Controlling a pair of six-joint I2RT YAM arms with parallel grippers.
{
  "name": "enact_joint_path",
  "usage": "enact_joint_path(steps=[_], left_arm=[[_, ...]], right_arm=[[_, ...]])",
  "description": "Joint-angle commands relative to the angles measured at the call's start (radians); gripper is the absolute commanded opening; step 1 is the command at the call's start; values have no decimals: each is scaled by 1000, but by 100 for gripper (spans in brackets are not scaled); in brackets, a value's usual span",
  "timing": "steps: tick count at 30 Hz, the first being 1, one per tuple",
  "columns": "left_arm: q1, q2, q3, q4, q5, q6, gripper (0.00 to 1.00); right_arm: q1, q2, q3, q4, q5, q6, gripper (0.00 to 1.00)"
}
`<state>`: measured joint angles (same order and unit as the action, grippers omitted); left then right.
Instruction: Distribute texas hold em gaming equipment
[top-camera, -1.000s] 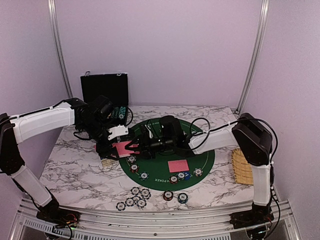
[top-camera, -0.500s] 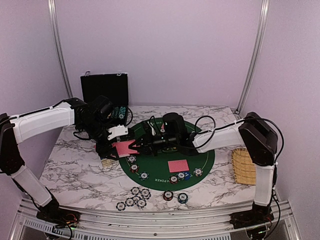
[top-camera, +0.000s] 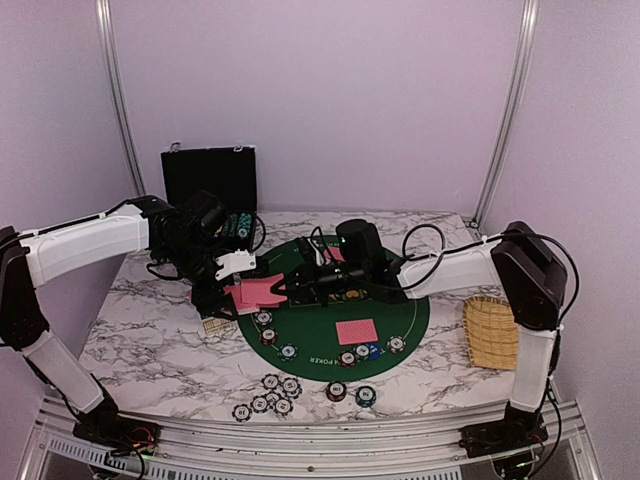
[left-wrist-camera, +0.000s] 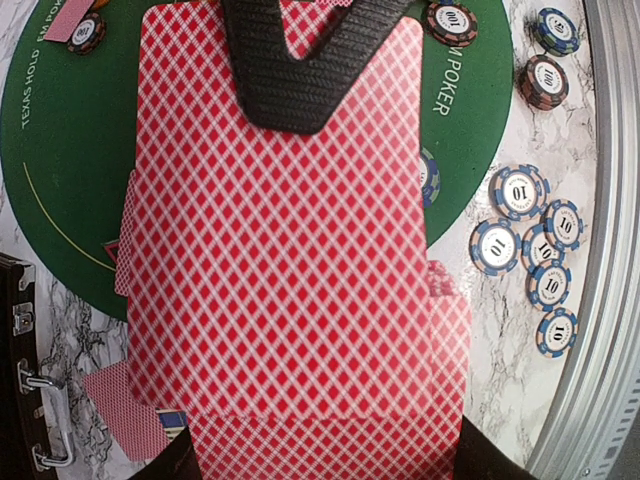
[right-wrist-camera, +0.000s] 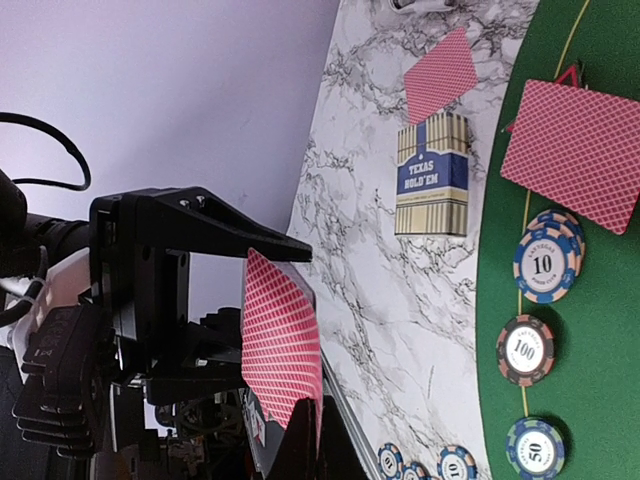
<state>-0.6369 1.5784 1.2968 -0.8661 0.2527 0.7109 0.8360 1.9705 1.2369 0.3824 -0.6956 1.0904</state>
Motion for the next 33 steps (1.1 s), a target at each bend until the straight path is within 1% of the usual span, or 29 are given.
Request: enact_joint_path(steps=[1,9,14,21,27,33], left_arm=[[-1,-18,9,-11,7,8,4],[-1,-27,2,-12,0,10,4],[-1,-35,-4,-13,-1,11,4],[-1,-34,-7,-15,-4,13,4],[0,-26,-14,-22,-6,12,3],[0,-26,-31,-25,-14,14,4]], right_arm=[[-26,-33,-10,-68,8,-56,0],[-74,-21,-33,-66,10,-65,0],[-90,14,-7,-64,14,-69,0],[-92,116,102,-71,19,-65,0],[-92,264,265,-91,44,-60,0],[-91,363,372,-85,77,-49,0]])
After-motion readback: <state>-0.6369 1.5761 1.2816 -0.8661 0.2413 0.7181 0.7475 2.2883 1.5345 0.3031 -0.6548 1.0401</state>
